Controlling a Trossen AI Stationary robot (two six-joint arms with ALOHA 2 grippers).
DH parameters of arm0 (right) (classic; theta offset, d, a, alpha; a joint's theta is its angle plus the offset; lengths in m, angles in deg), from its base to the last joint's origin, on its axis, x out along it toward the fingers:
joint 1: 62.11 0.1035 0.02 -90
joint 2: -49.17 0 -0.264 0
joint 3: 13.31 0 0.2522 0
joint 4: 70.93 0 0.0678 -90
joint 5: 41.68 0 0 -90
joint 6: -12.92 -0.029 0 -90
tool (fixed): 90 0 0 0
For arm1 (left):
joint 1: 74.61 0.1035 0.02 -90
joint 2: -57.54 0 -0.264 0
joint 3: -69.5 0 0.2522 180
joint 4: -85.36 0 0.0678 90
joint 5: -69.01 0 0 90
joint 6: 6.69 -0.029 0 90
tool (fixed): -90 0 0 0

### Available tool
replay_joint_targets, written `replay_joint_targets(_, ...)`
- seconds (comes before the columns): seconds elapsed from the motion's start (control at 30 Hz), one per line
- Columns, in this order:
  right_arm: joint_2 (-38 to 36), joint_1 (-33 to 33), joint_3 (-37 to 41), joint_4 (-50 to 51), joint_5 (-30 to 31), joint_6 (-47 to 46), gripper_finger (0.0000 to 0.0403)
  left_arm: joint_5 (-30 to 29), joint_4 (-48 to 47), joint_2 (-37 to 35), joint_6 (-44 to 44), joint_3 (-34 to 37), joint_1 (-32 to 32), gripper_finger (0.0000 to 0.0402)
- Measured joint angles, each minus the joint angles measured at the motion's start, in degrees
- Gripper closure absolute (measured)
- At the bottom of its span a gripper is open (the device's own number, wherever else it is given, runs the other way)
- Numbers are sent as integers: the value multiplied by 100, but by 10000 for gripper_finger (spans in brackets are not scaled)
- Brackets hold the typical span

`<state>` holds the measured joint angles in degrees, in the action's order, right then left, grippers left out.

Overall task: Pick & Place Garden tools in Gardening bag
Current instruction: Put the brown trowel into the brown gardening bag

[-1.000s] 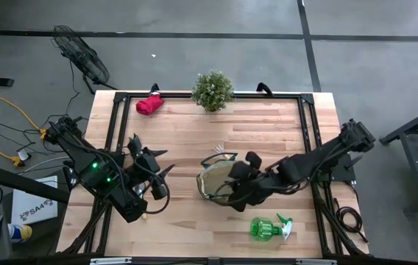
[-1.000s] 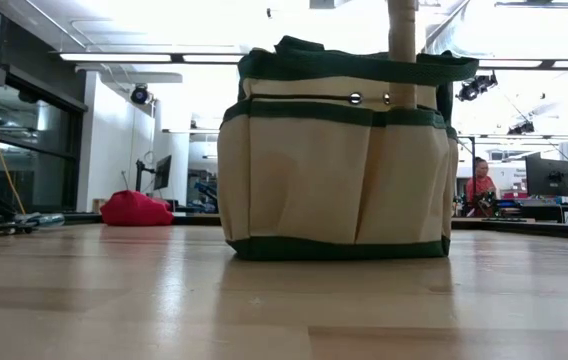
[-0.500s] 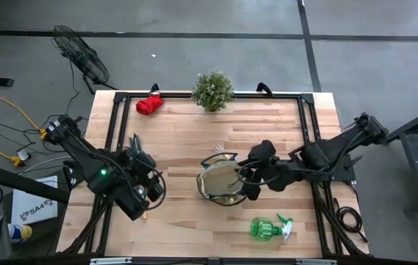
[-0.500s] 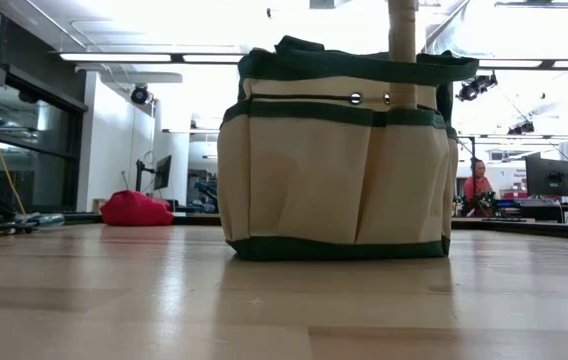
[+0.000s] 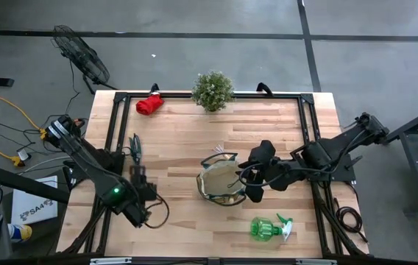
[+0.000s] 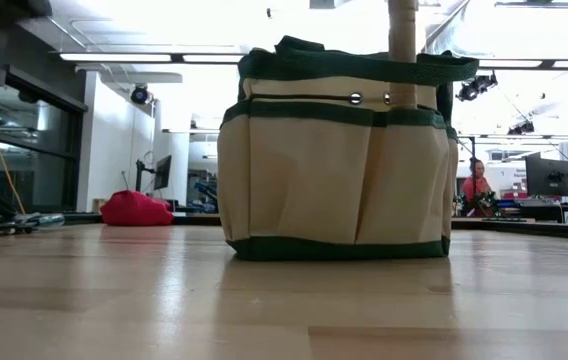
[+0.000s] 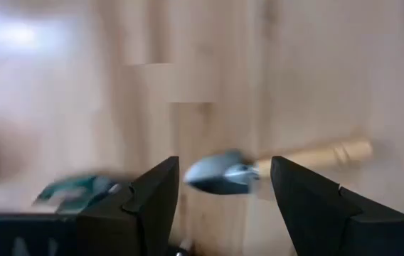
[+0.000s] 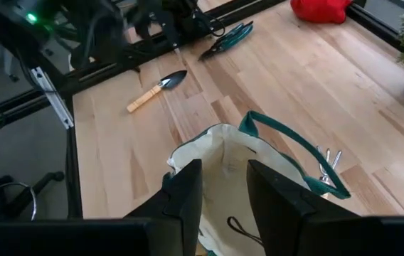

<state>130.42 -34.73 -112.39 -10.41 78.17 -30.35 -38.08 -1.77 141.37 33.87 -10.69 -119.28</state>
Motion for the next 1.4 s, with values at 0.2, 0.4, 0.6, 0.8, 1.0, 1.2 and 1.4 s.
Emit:
replay_joint_targets(0.2, 0, -1, 0, 27, -60, 0, 300, 1057, 1217, 0, -1825, 1076, -2, 185)
replay_joint_targets(0.4, 2, 0, 0, 27, -160, -7, 300, 1209, 1762, 0, -2924, 1627, 3, 185)
replay_joint_targets(0.6, 2, -2, 0, 25, -176, -17, 300, 2030, 2576, 0, -4248, 1777, -2, 185)
replay_joint_targets(0.8, 3, -1, 0, 25, -171, -92, 300, 1912, 3192, 0, -5017, 1782, 3, 185)
replay_joint_targets(1.0, 4, 0, 0, 20, -160, -153, 300, 2033, 3292, 283, -5393, 1782, 0, 185)
replay_joint_targets(1.2, 4, -1, 0, 13, -150, -215, 300, 1990, 3310, 601, -5528, 1782, 0, 185)
replay_joint_targets(1.4, 4, 0, 0, 10, -152, -218, 300, 2184, 3406, 752, -5706, 1782, 0, 198)
